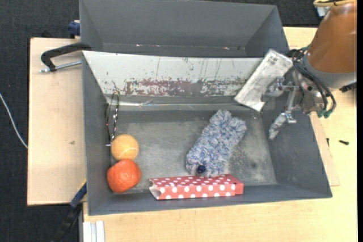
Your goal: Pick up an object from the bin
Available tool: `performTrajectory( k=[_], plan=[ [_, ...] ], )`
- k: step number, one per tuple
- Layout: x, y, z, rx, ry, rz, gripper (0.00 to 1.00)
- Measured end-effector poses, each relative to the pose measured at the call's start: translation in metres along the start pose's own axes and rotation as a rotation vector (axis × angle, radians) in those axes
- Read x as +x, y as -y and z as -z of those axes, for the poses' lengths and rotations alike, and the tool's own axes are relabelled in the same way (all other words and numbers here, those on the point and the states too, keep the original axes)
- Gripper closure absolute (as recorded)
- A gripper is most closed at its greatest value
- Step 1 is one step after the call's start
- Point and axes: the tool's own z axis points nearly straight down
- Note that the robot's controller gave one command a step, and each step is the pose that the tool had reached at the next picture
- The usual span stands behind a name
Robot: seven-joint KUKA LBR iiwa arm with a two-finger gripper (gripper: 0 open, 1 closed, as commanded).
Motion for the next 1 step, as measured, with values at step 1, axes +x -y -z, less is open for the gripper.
performTrajectory(
  k=[1],
  plan=[
    [0.0000,0.0000,0.0000,0.000,0.000,0.000,0.00]
  ],
)
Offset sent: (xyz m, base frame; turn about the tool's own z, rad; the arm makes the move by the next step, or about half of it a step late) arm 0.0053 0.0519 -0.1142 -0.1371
